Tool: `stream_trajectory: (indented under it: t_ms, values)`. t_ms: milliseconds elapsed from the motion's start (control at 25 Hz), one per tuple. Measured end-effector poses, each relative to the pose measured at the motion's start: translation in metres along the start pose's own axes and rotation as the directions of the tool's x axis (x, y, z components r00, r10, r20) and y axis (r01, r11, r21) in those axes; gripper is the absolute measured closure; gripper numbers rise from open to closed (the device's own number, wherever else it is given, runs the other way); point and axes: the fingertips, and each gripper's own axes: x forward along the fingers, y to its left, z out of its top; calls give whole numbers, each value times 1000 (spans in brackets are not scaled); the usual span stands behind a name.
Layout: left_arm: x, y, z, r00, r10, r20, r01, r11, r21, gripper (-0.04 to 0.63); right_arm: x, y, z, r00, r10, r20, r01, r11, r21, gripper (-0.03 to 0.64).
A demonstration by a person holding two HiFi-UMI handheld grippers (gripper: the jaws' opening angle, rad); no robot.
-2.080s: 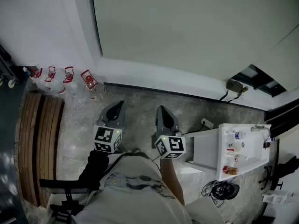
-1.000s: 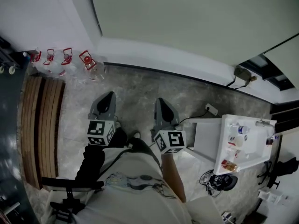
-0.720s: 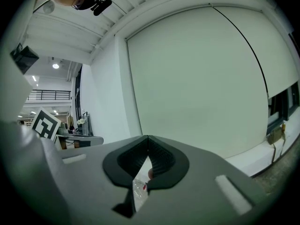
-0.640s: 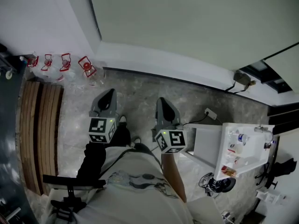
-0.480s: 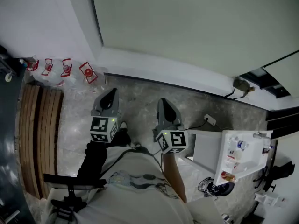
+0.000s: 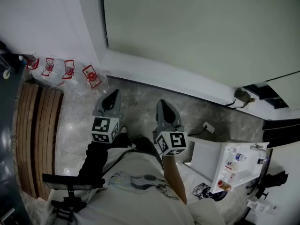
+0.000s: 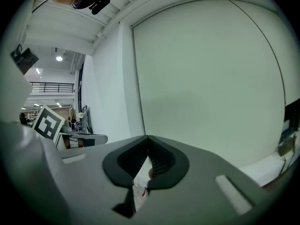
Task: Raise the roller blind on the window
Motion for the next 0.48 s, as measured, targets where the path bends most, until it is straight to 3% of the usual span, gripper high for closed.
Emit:
stream_trajectory:
  t_ms: [280,480]
  values:
    - [4,16,3,998,64,4,-64,998,-9,597,26,-4,14,999,44,7,-44,999,-8,615]
    - [63,39,4,991,133,-17,-133,991,-3,597,94,-39,10,993,119,5,-119,993,22,615]
